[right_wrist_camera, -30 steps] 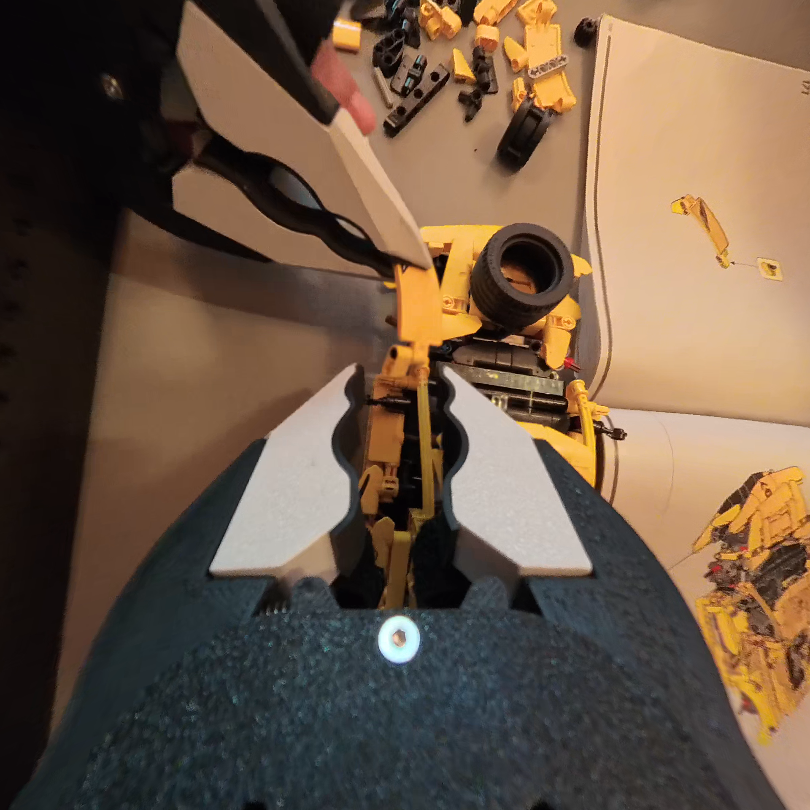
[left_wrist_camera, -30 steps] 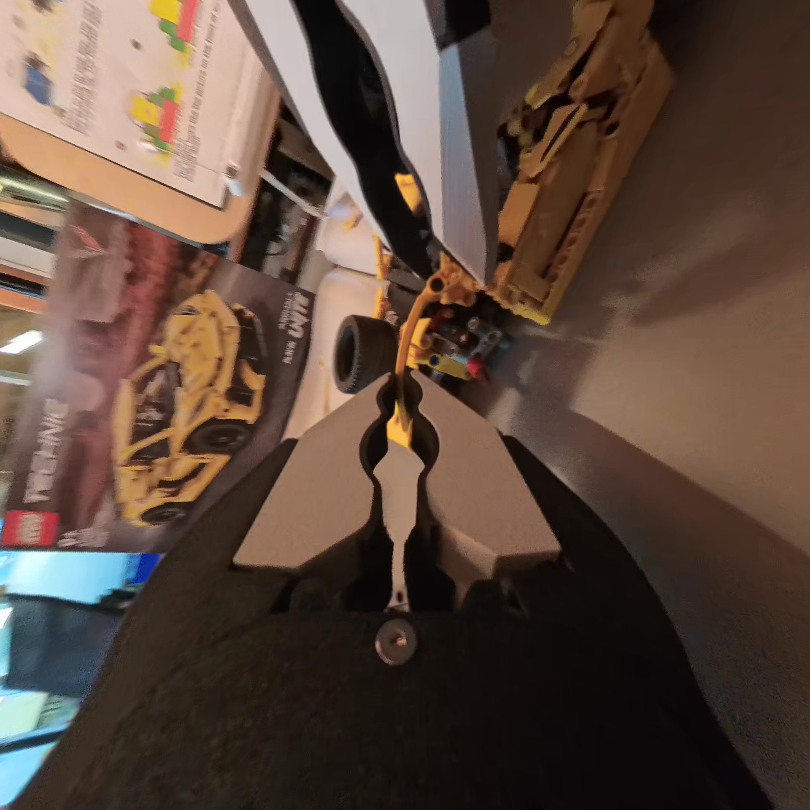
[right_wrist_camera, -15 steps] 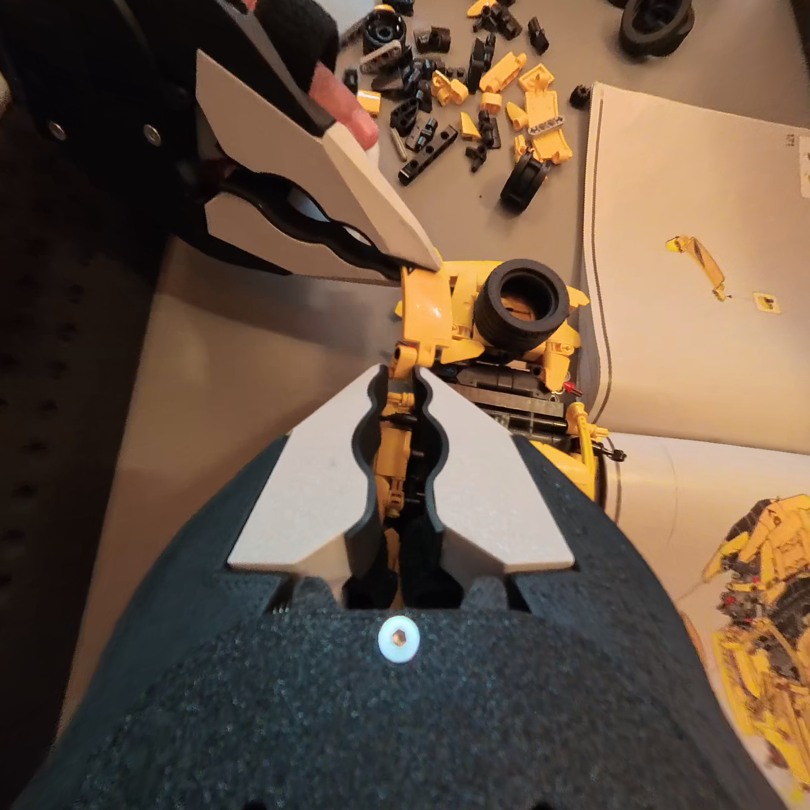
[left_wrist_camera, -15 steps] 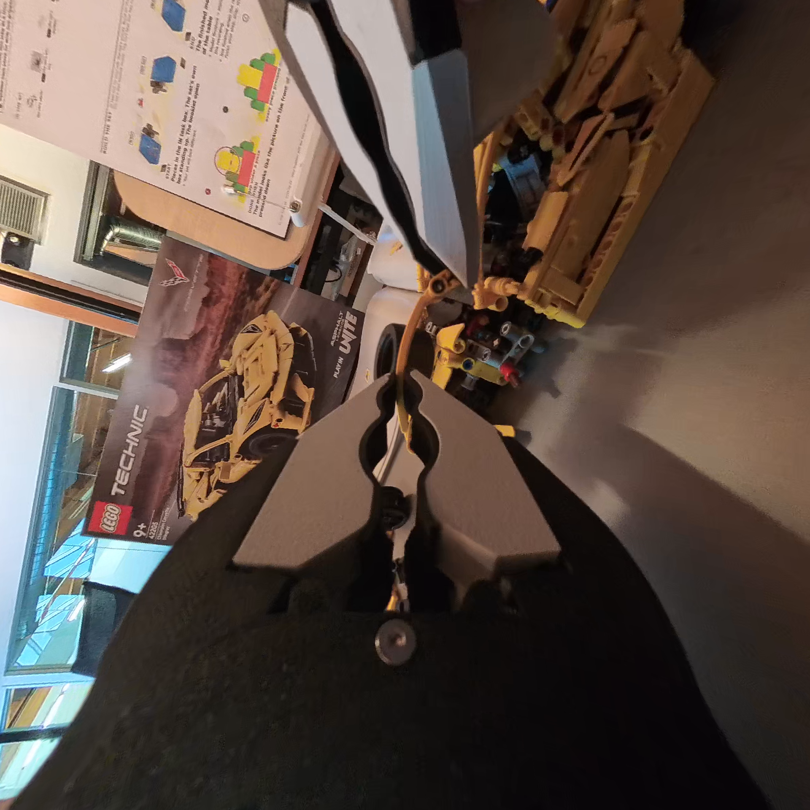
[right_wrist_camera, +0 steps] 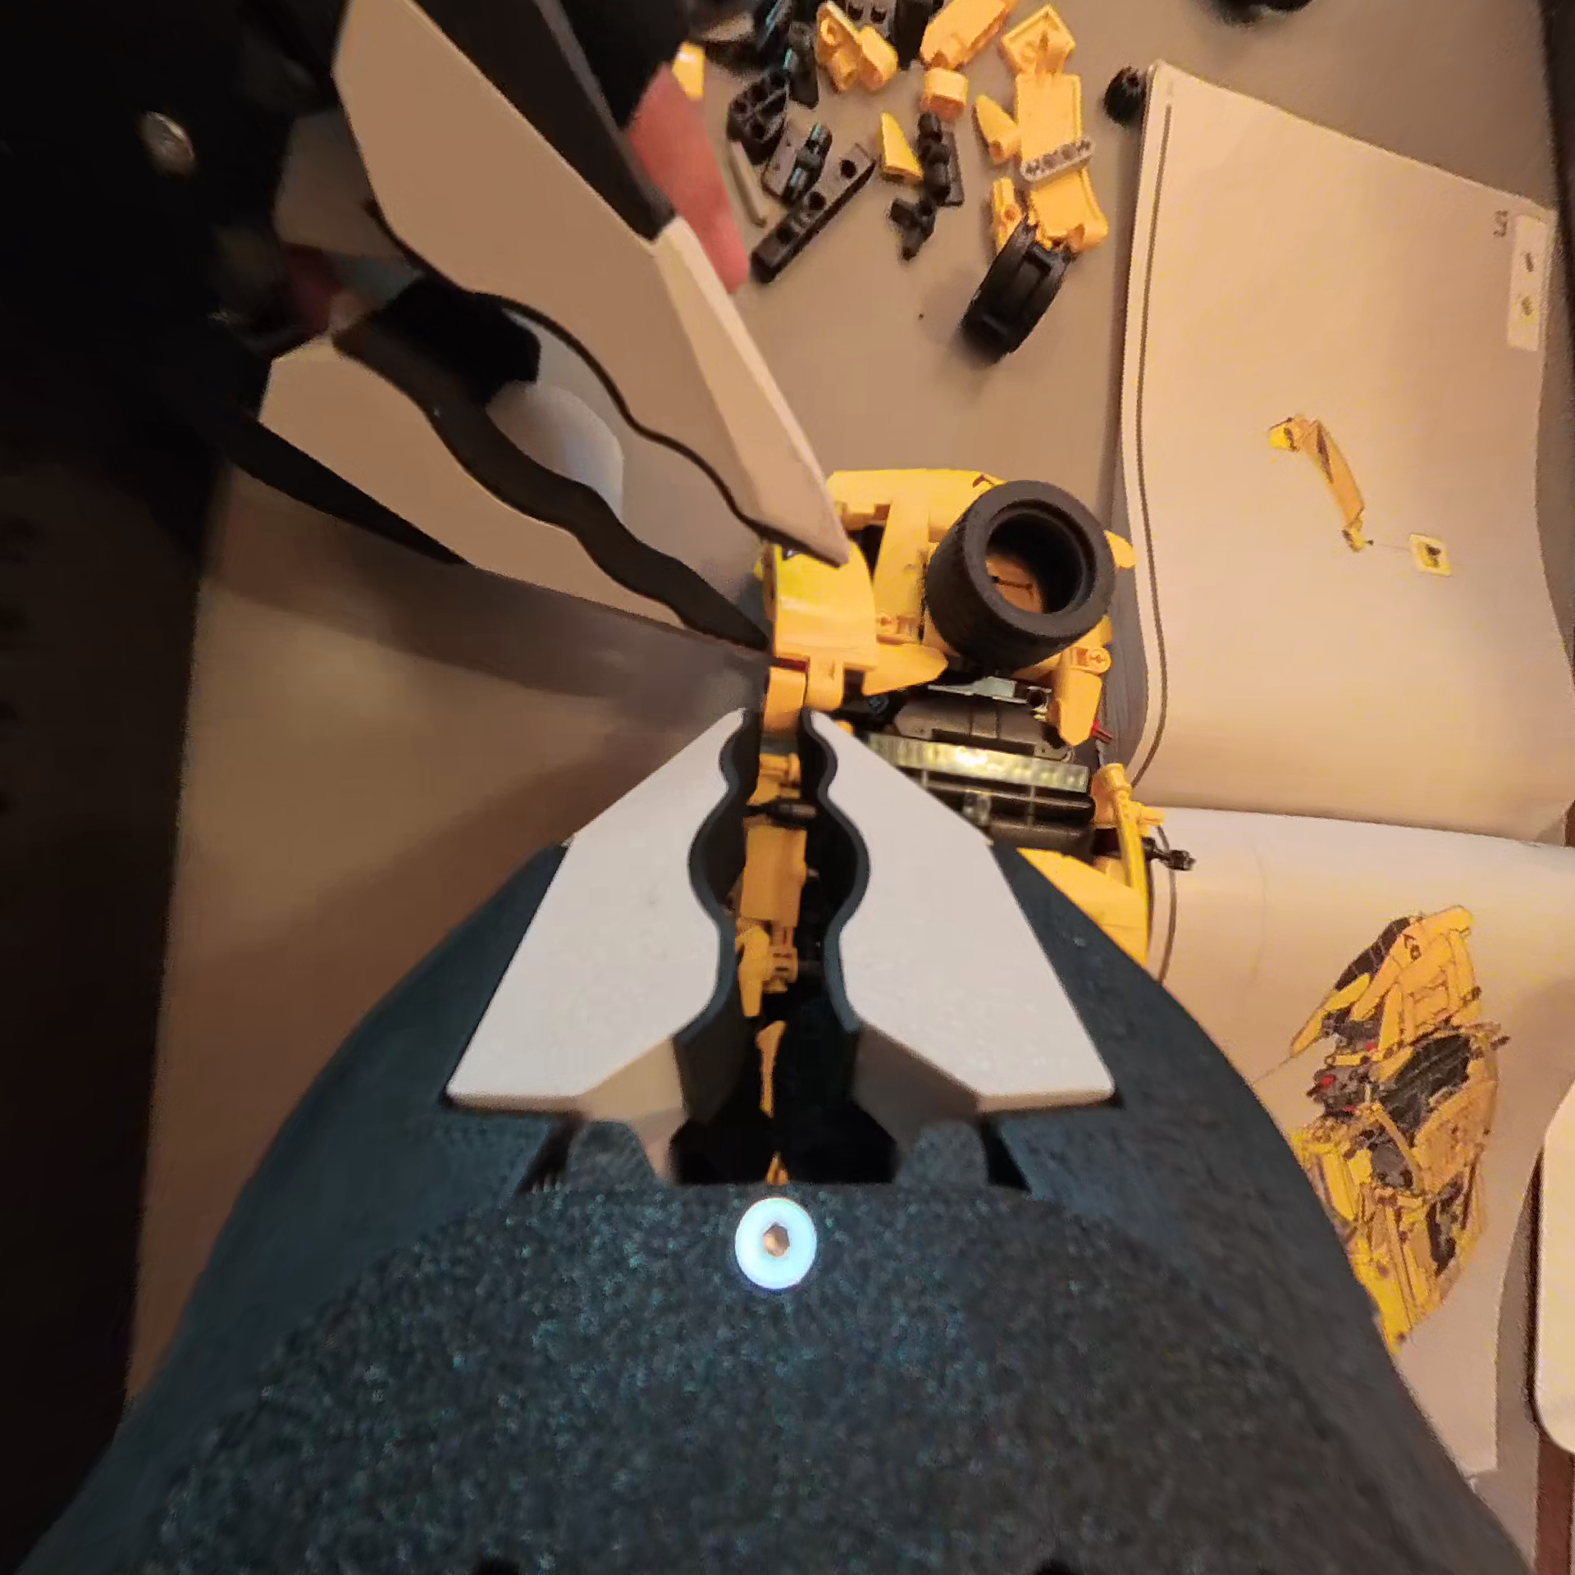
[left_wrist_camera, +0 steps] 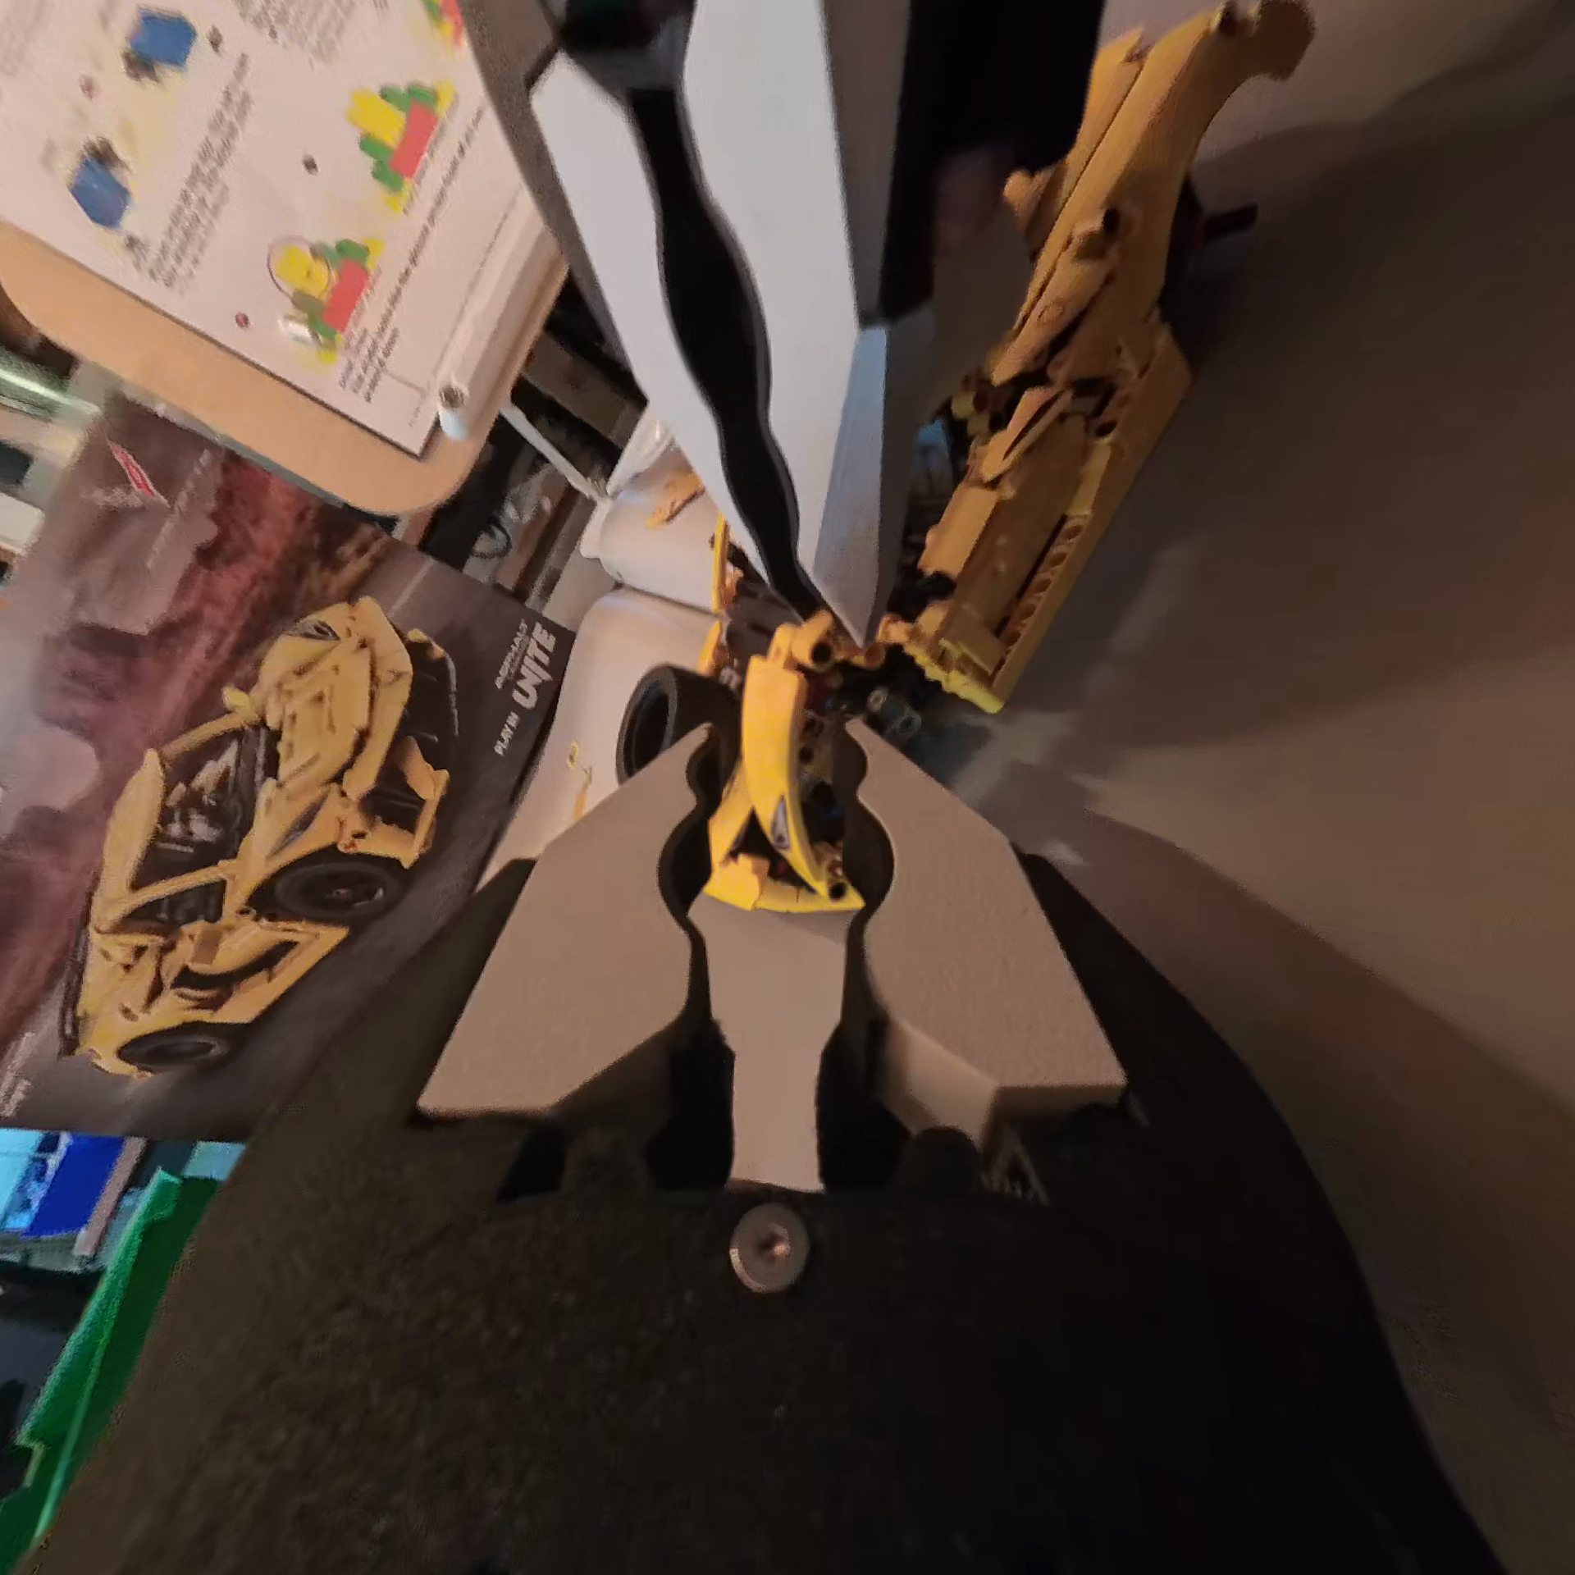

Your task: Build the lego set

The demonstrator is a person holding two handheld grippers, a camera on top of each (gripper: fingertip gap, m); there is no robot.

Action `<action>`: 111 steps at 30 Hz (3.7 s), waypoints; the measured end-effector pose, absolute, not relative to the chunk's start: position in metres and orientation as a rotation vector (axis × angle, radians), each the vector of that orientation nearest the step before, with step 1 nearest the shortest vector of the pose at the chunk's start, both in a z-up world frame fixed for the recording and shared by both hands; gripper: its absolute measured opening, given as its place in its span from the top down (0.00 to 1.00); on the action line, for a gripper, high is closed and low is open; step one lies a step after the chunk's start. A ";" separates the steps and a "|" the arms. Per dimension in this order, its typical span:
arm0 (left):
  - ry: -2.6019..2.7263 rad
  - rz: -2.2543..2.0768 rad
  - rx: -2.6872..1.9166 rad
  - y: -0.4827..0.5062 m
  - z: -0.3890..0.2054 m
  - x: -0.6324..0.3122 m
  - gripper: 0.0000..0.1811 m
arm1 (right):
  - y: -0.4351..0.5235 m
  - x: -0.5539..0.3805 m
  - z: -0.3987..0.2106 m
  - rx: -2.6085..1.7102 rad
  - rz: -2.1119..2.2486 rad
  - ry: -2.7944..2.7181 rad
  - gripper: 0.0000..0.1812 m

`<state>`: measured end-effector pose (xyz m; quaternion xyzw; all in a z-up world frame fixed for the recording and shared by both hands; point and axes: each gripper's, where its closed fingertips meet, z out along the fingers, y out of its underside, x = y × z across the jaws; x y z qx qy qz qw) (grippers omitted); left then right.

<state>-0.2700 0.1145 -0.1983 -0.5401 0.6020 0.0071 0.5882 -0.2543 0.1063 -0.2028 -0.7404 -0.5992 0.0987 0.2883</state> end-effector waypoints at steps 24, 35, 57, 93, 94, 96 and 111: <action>1.482 0.151 -1.092 0.102 -0.199 -0.255 0.99 | 0.102 -0.250 -0.197 -1.975 0.466 -1.556 0.96; 1.466 0.257 -1.017 0.106 -0.197 -0.256 0.99 | 0.097 -0.254 -0.199 -1.925 0.519 -1.555 0.95; 1.627 0.644 -0.600 0.110 -0.210 -0.247 0.99 | 0.106 -0.242 -0.202 -1.961 0.423 -1.556 0.84; 1.441 0.336 -0.997 0.122 -0.185 -0.263 0.99 | 0.114 -0.264 -0.187 -1.486 -0.068 -1.572 0.88; 1.444 0.322 -1.012 0.122 -0.186 -0.263 0.99 | 0.115 -0.264 -0.183 -1.426 -0.127 -1.561 0.92; 1.430 0.307 -1.015 0.122 -0.184 -0.263 0.99 | 0.115 -0.266 -0.178 -1.330 -0.205 -1.562 0.95; 1.431 0.239 -1.046 0.120 -0.183 -0.263 0.99 | 0.117 -0.266 -0.179 -1.207 -0.404 -1.605 0.96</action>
